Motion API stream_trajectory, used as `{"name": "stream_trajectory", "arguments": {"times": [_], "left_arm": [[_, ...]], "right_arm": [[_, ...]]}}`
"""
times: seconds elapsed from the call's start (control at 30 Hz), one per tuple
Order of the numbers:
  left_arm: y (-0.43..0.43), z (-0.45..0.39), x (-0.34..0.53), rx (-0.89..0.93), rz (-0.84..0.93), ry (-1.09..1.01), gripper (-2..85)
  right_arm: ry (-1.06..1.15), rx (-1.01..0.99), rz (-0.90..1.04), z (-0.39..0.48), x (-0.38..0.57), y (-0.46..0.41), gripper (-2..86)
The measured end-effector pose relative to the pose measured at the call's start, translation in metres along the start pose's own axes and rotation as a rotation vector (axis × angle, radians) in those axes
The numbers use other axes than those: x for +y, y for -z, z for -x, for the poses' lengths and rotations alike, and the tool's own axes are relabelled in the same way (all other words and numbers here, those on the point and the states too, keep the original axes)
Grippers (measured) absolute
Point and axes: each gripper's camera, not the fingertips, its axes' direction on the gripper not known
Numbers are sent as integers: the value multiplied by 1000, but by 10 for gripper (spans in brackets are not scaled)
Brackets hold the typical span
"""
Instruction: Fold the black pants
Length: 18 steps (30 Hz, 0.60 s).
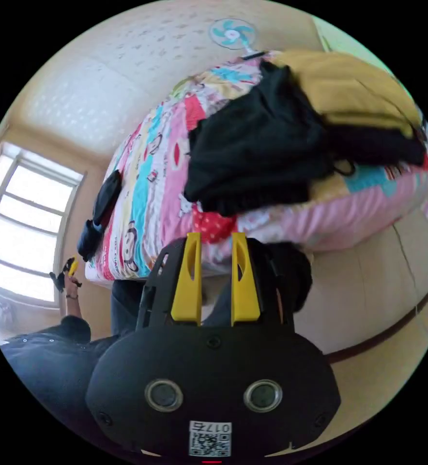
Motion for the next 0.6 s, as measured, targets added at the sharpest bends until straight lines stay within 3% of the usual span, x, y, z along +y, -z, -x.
{"name": "stream_trajectory", "arguments": {"times": [0.17,0.23,0.37,0.43,0.5,0.6], "left_arm": [[-84,-5,-55,45,178,146,60],[-79,-36,-51,176,133,152,45],[-32,-197,3,472,128,-288,41],[-17,-268,52,642,172,-500,43],[-15,-348,127,832,348,-771,52],[-32,-394,227,927,659,-898,61]], "right_arm": [[163,-154,-7,89,-23,-52,89],[225,-188,-2,121,-7,-67,84],[334,-136,-35,163,24,-72,75],[398,-15,-86,194,36,-75,77],[449,53,-142,218,43,-78,80],[524,88,-184,256,53,-93,87]]}}
